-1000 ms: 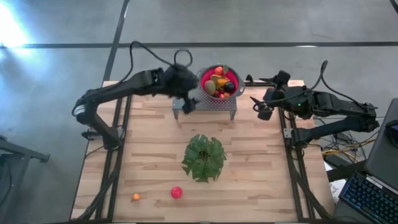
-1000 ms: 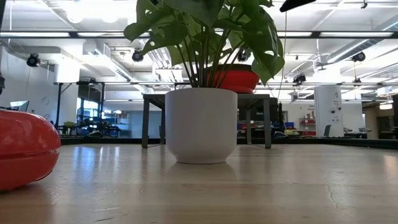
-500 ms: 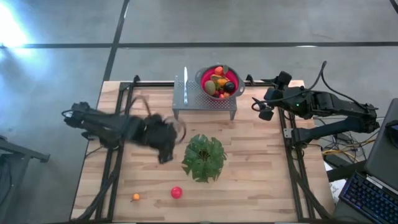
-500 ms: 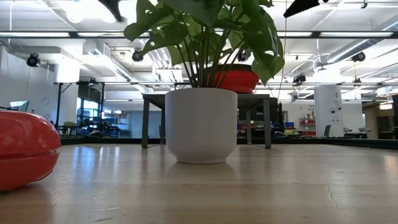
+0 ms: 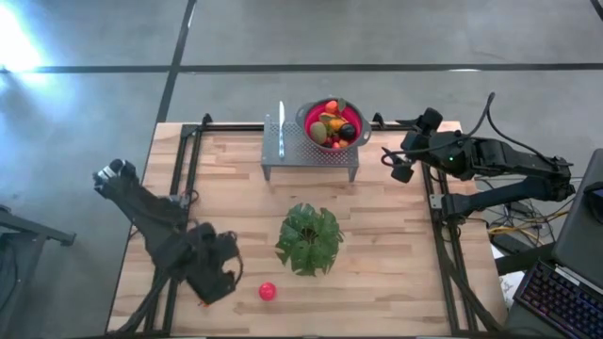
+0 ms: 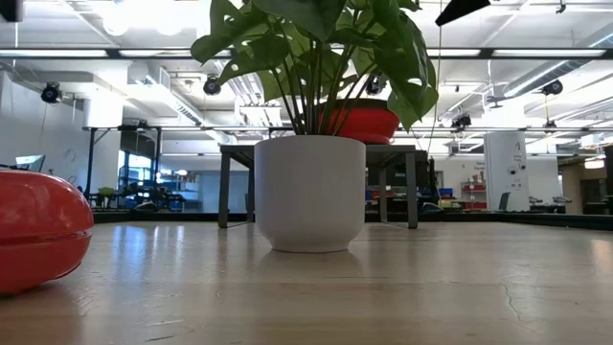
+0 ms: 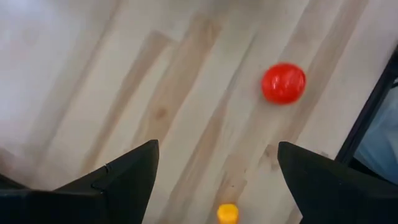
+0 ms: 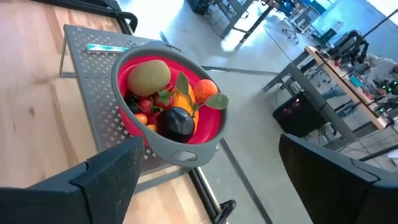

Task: Pick & Place Fruit
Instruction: Put the orange pear into the red strainer bowl on the shelf

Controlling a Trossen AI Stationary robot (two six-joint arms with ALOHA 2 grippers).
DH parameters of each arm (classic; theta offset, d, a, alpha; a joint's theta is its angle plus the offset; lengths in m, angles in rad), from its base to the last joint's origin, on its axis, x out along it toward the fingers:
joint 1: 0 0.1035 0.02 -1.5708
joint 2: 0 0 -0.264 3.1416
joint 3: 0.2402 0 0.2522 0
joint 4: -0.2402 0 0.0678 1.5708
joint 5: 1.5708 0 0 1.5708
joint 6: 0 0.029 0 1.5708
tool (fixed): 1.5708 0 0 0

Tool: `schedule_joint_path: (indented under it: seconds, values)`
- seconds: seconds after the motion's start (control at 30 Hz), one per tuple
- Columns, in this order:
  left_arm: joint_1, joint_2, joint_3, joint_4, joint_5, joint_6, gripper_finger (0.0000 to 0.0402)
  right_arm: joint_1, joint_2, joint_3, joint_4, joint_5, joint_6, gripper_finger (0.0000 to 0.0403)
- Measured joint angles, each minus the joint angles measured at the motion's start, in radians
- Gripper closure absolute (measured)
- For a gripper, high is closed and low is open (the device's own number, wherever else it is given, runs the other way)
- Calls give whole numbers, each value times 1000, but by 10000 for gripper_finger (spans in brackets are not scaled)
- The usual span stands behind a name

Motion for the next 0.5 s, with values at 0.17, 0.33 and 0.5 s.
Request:
schedule_joint_path:
  seconds: [0.17,0.33,0.5]
  values:
    - [-112,0,-114,85,-29,-141,71,0,0,0,0,0,35,35]
    - [-181,1,-211,144,15,-280,71,0,0,0,0,0,70,35]
    - [-206,1,-297,284,65,-338,71,0,0,0,0,0,98,35]
